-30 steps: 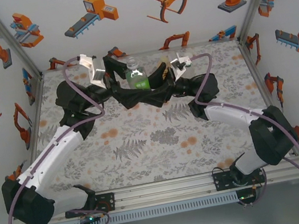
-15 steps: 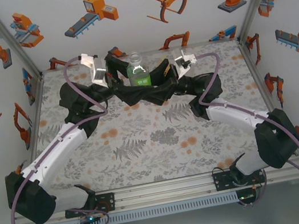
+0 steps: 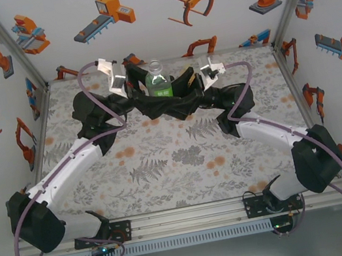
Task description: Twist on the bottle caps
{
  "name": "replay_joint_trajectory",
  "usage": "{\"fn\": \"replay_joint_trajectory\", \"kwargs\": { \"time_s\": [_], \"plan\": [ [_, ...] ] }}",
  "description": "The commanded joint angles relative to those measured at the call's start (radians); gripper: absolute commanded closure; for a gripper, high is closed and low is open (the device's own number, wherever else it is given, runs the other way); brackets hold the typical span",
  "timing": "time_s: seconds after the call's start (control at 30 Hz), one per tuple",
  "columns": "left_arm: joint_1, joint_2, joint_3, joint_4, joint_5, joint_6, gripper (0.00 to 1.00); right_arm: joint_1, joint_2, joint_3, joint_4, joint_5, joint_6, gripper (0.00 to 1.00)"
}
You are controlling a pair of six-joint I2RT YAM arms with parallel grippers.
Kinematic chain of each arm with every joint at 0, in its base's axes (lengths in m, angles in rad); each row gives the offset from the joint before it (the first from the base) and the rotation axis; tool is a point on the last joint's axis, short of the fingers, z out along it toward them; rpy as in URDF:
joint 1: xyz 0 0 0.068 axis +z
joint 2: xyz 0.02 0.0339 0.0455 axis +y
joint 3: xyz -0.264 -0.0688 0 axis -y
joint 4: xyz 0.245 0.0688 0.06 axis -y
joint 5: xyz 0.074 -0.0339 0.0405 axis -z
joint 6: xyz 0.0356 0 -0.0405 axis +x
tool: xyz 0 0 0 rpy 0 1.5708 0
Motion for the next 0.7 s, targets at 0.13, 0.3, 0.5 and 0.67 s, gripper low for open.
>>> {"fn": "replay_joint_trajectory", "kwargs": {
  "time_s": [0.13,0.3,0.5,0.67],
  "plan": [
    [-0.012,0.008,0.031,0.06,-0.003,-0.029,0.44,0.01,-0.023,-0.015,0.028,0.026,-0.039,0.83],
    [-0.012,0.004,0.029,0.059,-0.004,-0.03,0.5,0.009,-0.036,-0.029,0.005,0.038,-0.058,0.79],
    [-0.012,-0.011,0.028,0.021,-0.008,-0.001,0.56,0.008,-0.068,-0.057,-0.055,0.057,-0.114,0.53],
    [-0.009,-0.042,0.028,-0.053,-0.015,0.056,0.58,0.008,-0.099,-0.088,-0.11,0.077,-0.155,0.39]
  ]
}}
